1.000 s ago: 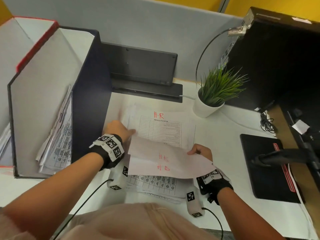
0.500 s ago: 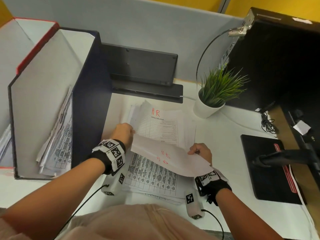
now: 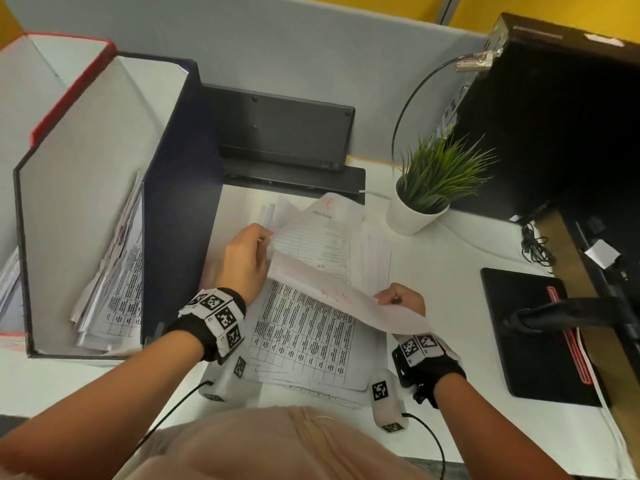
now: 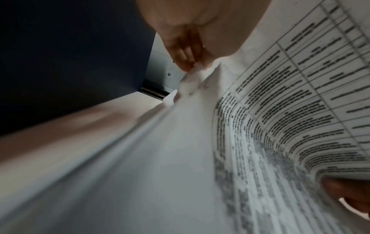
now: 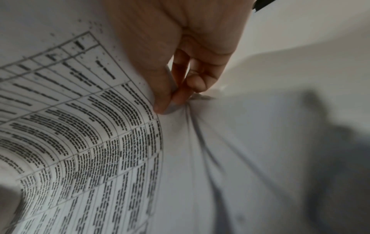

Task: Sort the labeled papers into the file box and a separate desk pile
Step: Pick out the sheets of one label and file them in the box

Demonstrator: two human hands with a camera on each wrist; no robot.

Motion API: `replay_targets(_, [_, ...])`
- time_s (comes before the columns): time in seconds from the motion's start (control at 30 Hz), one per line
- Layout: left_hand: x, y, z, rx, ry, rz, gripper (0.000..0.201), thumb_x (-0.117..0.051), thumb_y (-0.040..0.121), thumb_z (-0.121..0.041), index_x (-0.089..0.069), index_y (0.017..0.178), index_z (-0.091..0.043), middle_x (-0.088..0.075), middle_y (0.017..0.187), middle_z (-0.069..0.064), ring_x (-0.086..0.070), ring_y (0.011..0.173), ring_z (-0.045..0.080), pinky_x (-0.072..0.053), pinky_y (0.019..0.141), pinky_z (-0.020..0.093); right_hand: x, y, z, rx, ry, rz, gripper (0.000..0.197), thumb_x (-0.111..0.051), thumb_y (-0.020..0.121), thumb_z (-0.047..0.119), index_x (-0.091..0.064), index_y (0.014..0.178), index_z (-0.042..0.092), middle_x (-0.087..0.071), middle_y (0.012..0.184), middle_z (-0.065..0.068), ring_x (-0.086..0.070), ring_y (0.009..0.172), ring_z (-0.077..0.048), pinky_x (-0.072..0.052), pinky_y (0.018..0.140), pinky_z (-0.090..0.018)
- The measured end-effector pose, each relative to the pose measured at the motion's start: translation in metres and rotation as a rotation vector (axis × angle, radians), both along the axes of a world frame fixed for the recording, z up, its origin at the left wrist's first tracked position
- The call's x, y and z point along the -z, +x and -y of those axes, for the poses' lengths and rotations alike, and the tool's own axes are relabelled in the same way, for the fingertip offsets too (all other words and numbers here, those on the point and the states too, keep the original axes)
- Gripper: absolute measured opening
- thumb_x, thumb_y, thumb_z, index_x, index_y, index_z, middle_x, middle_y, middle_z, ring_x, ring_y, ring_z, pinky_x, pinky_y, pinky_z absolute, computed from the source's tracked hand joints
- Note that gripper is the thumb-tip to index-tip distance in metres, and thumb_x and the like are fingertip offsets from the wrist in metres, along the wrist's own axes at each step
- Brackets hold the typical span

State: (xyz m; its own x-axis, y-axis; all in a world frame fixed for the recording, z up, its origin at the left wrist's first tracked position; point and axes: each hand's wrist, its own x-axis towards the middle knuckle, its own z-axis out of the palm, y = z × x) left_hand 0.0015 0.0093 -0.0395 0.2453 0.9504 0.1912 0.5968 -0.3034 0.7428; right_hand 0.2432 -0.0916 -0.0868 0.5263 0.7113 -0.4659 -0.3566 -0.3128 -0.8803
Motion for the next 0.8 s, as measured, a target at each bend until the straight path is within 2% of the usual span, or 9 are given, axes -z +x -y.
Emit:
replay_targets(0.1, [-0.001,0.005,0.002,0.041,-0.168,0.154,0.032,-0.041,0.084,0.014,-0.050,0.095,-0.015,-0.059,0.079,-0.004,-0.057,0.069,0.003,-0.046,0.059,0.009,-0.003,-0.005,0.000,-0.018,0.029,0.053,0.043,-0.040,0.076,-0.024,-0.049,0.043,0.003,-0.051,0.064,-0.012,-0.047,0.057,-0.024,-0.044,0.046,-0.017])
replay_targets(0.17, [0.001,0.006,0.002,0.049,-0.264,0.195,0.040,-0.038,0.086,0.016,-0.056,0.099,-0.017,-0.058,0.081,-0.014,-0.057,0.069,-0.008,-0.042,0.059,-0.001,-0.005,-0.007,0.001,-0.104,-0.019,0.272,0.033,-0.063,0.074,-0.016,-0.046,0.056,0.006,-0.052,0.062,-0.008,-0.048,0.057,-0.016,-0.042,0.045,-0.009])
replay_targets(0.23, [0.003,0.004,0.000,0.067,-0.332,0.171,0.039,-0.037,0.088,0.014,-0.060,0.111,-0.008,-0.060,0.087,-0.013,-0.056,0.077,-0.006,-0.041,0.061,-0.004,-0.006,-0.007,0.004,-0.149,-0.062,0.442,0.029,-0.079,0.063,-0.007,-0.054,0.075,0.002,-0.059,0.074,-0.006,-0.054,0.066,-0.014,-0.042,0.053,-0.007])
replay_targets(0.33, [0.007,0.001,-0.002,0.121,-0.382,0.149,0.037,-0.036,0.090,0.012,-0.061,0.112,-0.005,-0.062,0.098,-0.001,-0.058,0.093,0.012,-0.047,0.069,0.003,-0.007,-0.007,0.008,-0.083,-0.011,0.356,0.064,-0.080,0.059,-0.012,-0.050,0.113,0.003,-0.063,0.098,-0.004,-0.061,0.085,-0.013,-0.050,0.065,-0.013])
replay_targets(0.47, [0.008,-0.004,-0.008,0.255,-0.435,0.127,0.031,-0.044,0.089,0.011,-0.065,0.103,-0.008,-0.066,0.101,0.009,-0.061,0.098,0.019,-0.051,0.086,0.029,-0.006,-0.005,0.011,-0.178,-0.030,0.357,0.066,-0.077,0.065,-0.009,-0.051,0.123,0.006,-0.064,0.106,-0.007,-0.061,0.096,-0.019,-0.050,0.068,-0.013])
replay_targets(0.57, [0.003,-0.003,-0.011,0.304,-0.471,0.132,0.040,-0.047,0.086,0.015,-0.065,0.088,-0.021,-0.065,0.091,0.000,-0.060,0.084,0.009,-0.048,0.075,0.017,-0.005,-0.003,0.009,-0.234,-0.094,0.398,0.042,-0.076,0.069,-0.004,-0.063,0.108,0.001,-0.067,0.099,-0.010,-0.061,0.084,-0.017,-0.049,0.065,-0.017])
replay_targets(0.67, [0.001,-0.003,-0.014,0.308,-0.500,0.054,0.046,-0.038,0.085,0.018,-0.066,0.098,-0.016,-0.067,0.099,0.003,-0.061,0.094,0.014,-0.049,0.084,0.024,-0.005,-0.003,0.008,-0.263,-0.119,0.418,0.015,-0.070,0.073,-0.010,-0.065,0.075,0.005,-0.062,0.072,-0.003,-0.056,0.061,-0.004,-0.044,0.060,-0.017])
replay_targets(0.73, [0.002,-0.003,-0.018,0.185,-0.512,-0.039,0.043,-0.036,0.087,0.015,-0.062,0.113,-0.007,-0.064,0.110,0.012,-0.059,0.102,0.023,-0.048,0.091,0.032,-0.001,-0.001,0.009,-0.191,-0.041,0.270,0.041,-0.053,0.072,-0.025,-0.059,0.049,0.008,-0.052,0.051,-0.001,-0.047,0.046,-0.006,-0.040,0.044,-0.011])
replay_targets(0.8, [0.004,-0.003,-0.022,-0.001,-0.505,-0.117,0.032,-0.044,0.088,0.008,-0.060,0.115,-0.002,-0.062,0.109,0.017,-0.059,0.101,0.027,-0.047,0.086,0.032,0.003,0.001,0.010,-0.096,-0.068,0.108,0.051,-0.049,0.064,-0.021,-0.054,0.030,0.016,-0.045,0.038,0.008,-0.039,0.043,-0.014,-0.036,0.040,-0.010])
